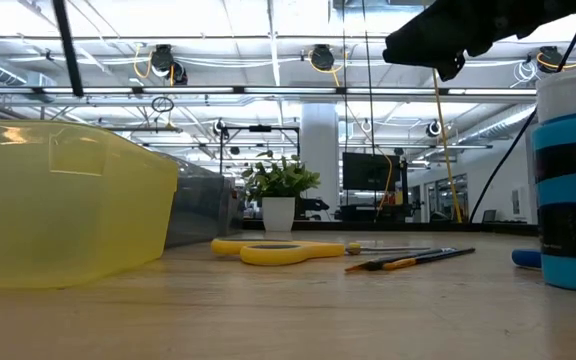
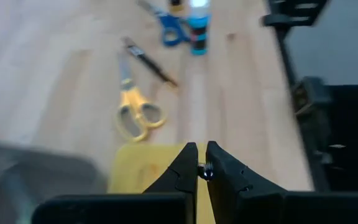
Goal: Pick & Place Paint Supplies
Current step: Put the black liner paint brush into the yellow bin
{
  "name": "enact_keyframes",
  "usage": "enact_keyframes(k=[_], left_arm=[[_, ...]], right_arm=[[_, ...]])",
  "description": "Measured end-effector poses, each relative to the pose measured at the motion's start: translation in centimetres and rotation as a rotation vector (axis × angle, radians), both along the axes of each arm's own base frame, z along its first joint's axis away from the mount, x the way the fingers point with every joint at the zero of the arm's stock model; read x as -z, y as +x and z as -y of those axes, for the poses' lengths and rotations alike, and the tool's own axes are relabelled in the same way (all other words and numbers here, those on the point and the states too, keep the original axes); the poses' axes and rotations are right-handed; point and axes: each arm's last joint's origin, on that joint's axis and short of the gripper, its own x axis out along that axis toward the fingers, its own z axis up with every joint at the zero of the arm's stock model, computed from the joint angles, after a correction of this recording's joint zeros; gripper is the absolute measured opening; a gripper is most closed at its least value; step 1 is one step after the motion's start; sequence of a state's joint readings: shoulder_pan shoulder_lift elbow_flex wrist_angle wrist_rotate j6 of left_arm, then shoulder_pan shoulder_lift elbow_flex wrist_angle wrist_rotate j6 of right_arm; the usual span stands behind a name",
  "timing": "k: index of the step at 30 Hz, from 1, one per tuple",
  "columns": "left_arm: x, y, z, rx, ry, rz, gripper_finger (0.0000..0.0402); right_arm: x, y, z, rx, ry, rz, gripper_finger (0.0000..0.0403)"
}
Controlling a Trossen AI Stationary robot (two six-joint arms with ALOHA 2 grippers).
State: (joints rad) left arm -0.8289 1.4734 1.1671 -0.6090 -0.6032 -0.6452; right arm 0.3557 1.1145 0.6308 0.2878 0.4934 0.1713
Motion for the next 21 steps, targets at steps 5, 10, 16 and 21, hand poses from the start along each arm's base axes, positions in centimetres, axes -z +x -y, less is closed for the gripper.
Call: enact_keyframes(k=[5, 10, 16, 21], left_arm=[[1.3, -2.3, 0.7, -0.083, 0.086, 0.043, 0.0017], [4.7, -2.6, 0.2, -0.122, 0.075, 0.064, 0.0032], [7.4, -2.2, -0.4, -0.084, 0.05, 0.111, 0.0033], [7.5, -1.7, -0.9, -0.109, 0.035, 0.112, 0.0063]], right_arm=[[0.0, 0.0, 0.0, 0.0, 0.001, 0.004, 0.0113], [0.0, 0.0, 0.0, 0.0, 0.0, 0.004, 0.0114], [0.0, 0.0, 0.0, -0.006, -0.021, 0.0, 0.0114], [0.0, 0.0, 0.0, -0.006, -0.026, -0.007, 0.0114]])
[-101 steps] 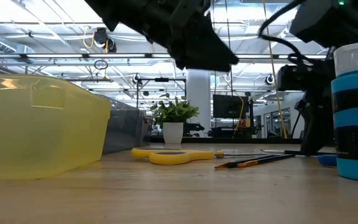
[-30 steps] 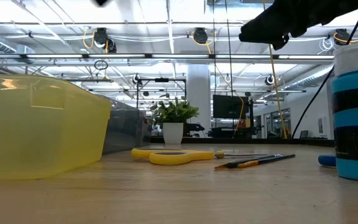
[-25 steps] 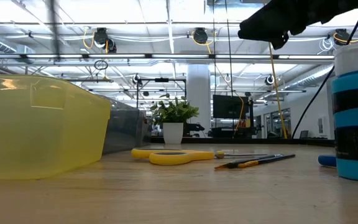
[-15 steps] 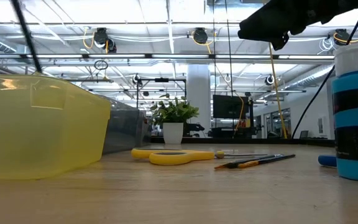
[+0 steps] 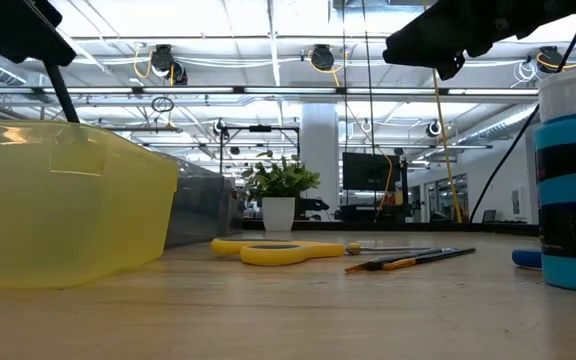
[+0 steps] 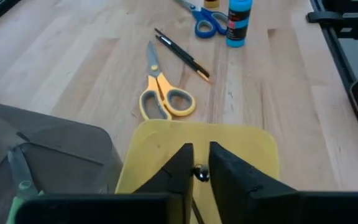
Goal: Pick & Place Paint Supplies
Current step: Put the black liner paint brush into the yellow bin, then put the yellow paint bottle into the top black bin
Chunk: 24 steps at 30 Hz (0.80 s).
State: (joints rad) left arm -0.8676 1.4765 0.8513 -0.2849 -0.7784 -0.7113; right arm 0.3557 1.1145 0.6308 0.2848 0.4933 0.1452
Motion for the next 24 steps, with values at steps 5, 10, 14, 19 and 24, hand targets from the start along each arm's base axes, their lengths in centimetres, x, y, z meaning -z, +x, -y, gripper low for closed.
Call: enact_keyframes(k=[5, 10, 14, 19, 24], left_arm=[[0.2, -0.1, -0.3, -0.008, 0.02, -0.022, 0.0117], [0.5, -0.2, -0.8, -0.02, 0.04, -0.074, 0.0176], [0.4, -0.1, -0.7, 0.021, 0.052, -0.096, 0.0208], [-0.7, 0.7, -0.4, 0.033, 0.048, -0.045, 0.0228], [-1.6, 2.3, -0.6, 0.073, 0.074, 0.046, 0.0227]], right_arm=[[0.1, 0.0, 0.0, 0.004, 0.015, -0.003, 0.0114], [0.1, 0.0, 0.0, 0.006, 0.022, -0.003, 0.0114], [0.1, 0.0, 0.0, 0.006, 0.022, -0.003, 0.0114], [0.1, 0.0, -0.2, -0.049, 0.039, -0.009, 0.0114], [1.5, 1.4, -1.1, -0.181, 0.102, -0.023, 0.0114]])
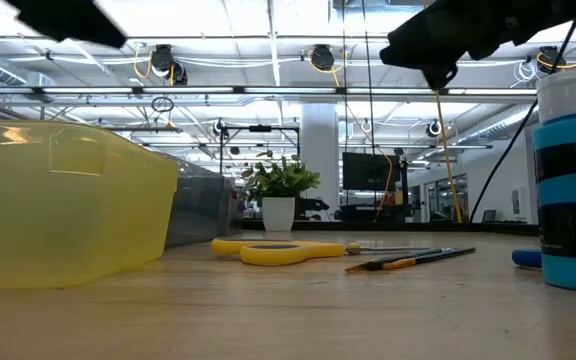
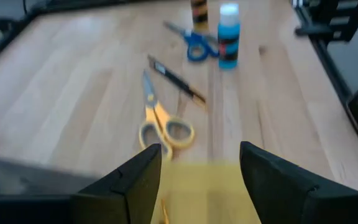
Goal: Pick & Place Paint Supplies
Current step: Put the yellow paint bottle into the top black bin
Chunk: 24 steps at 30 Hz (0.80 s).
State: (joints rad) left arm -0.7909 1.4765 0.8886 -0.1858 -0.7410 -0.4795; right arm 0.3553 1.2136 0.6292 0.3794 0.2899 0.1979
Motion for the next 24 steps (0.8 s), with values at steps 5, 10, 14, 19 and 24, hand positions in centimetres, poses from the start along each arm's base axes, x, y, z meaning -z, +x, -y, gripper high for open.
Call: enact_keyframes(k=[5, 10, 14, 19, 24], left_arm=[[-0.5, 2.3, -1.1, 0.047, -0.081, 0.03, 0.0223], [-0.3, 4.4, -2.4, 0.112, -0.106, 0.038, 0.0225], [0.1, 5.6, -3.6, 0.119, -0.082, 0.03, 0.0225], [0.3, 6.3, -4.7, 0.099, -0.116, 0.02, 0.0225], [1.1, 6.8, -4.7, 0.108, -0.137, -0.002, 0.0225]], right_arm=[[2.4, 2.1, -1.1, -0.126, -0.016, 0.008, 0.0114], [4.5, 3.2, -1.4, -0.154, -0.068, -0.015, 0.0114], [5.1, 3.7, -1.1, -0.13, -0.059, -0.052, 0.0114], [2.7, 3.6, -1.5, -0.151, -0.059, 0.037, 0.0119], [0.3, 1.8, -1.7, -0.179, -0.047, 0.062, 0.0153]])
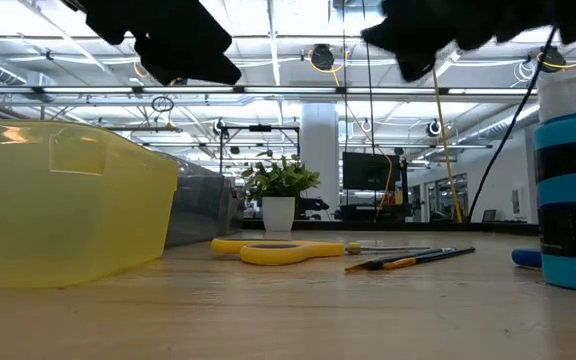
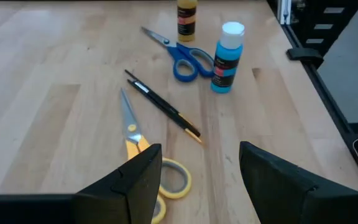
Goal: Pick & Place Paint Supplies
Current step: Put the yellow paint bottle into the top black bin
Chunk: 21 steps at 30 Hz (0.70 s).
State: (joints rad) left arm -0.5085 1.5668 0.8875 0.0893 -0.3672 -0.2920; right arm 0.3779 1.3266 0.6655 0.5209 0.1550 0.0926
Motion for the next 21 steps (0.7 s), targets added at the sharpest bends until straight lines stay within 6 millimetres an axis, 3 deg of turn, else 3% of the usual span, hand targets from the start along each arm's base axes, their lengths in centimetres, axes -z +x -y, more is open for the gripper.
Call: enact_keyframes(k=[5, 9, 11, 15, 18, 21], left_arm=[[1.2, 0.5, 0.2, 0.004, 0.01, -0.021, 0.0225], [1.4, 0.7, -0.1, -0.004, 0.022, -0.031, 0.0225], [1.4, 0.8, -0.4, -0.013, 0.021, -0.028, 0.0225], [1.0, 1.4, -1.0, -0.022, 0.026, 0.018, 0.0225], [0.8, 2.0, -1.8, -0.046, 0.019, 0.047, 0.0225], [0.5, 2.5, -2.7, -0.073, 0.003, 0.077, 0.0225]], right_arm=[[-2.2, -3.8, -0.6, -0.056, 0.112, -0.108, 0.0179], [-3.9, -7.0, -2.0, -0.25, 0.195, -0.122, 0.018], [-5.4, -8.4, -2.9, -0.348, 0.236, -0.031, 0.0176], [-8.7, -10.5, -4.5, -0.512, 0.162, 0.34, 0.0173], [-9.4, -11.1, -5.9, -0.59, 0.024, 0.551, 0.0177], [-9.0, -10.5, -6.8, -0.595, -0.097, 0.656, 0.018]])
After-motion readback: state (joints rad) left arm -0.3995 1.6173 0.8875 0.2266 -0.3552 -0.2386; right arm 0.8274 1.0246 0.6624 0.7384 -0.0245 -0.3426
